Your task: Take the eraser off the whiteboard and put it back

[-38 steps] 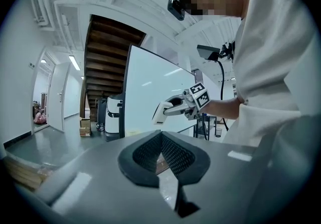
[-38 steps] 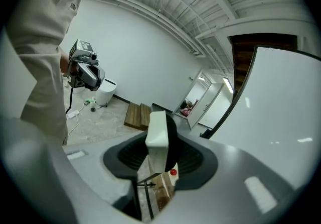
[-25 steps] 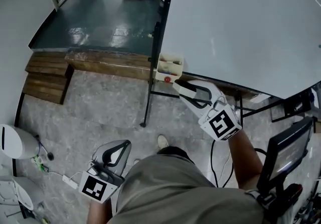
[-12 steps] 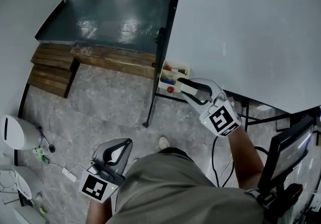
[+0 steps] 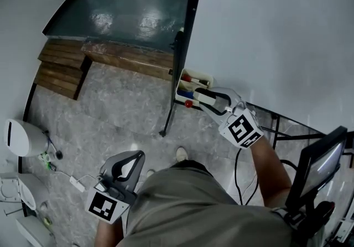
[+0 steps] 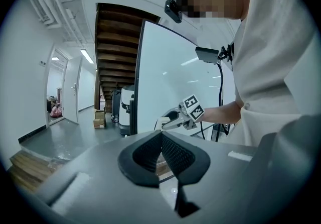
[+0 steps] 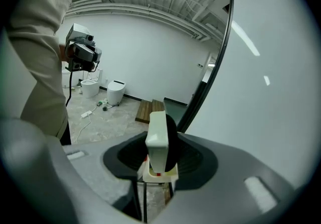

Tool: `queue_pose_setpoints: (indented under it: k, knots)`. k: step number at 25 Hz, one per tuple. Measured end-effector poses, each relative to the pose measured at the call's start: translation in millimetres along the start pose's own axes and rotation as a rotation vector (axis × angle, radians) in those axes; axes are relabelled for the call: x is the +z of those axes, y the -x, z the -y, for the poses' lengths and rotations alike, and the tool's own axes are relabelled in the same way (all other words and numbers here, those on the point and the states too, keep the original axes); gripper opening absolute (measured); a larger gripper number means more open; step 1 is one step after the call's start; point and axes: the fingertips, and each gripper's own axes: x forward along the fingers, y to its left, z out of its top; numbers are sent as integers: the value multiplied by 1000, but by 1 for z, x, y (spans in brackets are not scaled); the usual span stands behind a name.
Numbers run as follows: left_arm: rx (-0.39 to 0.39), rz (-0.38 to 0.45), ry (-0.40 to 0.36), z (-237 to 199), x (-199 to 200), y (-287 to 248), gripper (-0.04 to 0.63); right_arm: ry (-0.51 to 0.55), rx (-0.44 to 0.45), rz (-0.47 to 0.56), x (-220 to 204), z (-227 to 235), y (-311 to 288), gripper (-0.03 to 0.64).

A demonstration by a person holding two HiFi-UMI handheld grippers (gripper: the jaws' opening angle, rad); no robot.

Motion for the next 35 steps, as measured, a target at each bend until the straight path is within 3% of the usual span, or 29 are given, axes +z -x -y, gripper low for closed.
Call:
queue_pose_setpoints:
  k: [22, 35]
  knots:
    - [20, -66, 9, -8, 0, -53, 6, -69, 141, -3, -53, 0, -45, 153]
    - [30, -87, 20, -10, -3, -65, 6, -73, 143, -24, -65, 0, -53, 153]
